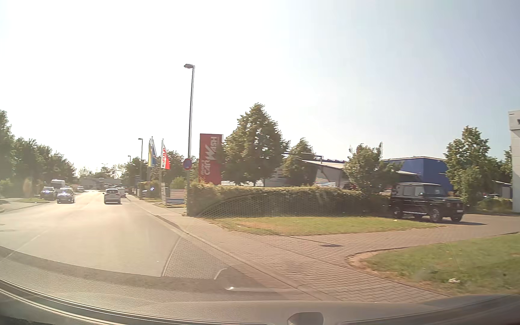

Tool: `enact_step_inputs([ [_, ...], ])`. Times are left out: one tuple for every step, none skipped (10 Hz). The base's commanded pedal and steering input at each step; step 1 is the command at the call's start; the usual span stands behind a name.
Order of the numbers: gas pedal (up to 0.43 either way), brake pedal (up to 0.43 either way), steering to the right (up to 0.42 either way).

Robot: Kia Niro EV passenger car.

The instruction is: Follow the waypoints while adhering to traffic rules and regulations

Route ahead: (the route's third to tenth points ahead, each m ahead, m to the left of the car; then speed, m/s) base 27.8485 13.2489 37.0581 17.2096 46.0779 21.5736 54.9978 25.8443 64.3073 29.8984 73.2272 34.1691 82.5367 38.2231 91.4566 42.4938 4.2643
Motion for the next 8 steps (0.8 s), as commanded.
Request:
enact_step_inputs([
  [0.197,0.018,-0.489],
  [0.197,0.018,-0.441],
  [0.197,0.018,-0.400],
  [0.197,0.018,-0.354],
  [0.197,0.018,-0.314],
  [0.197,0.018,-0.281],
  [0.197,0.018,-0.249],
  [0.197,0.018,-0.217],
])
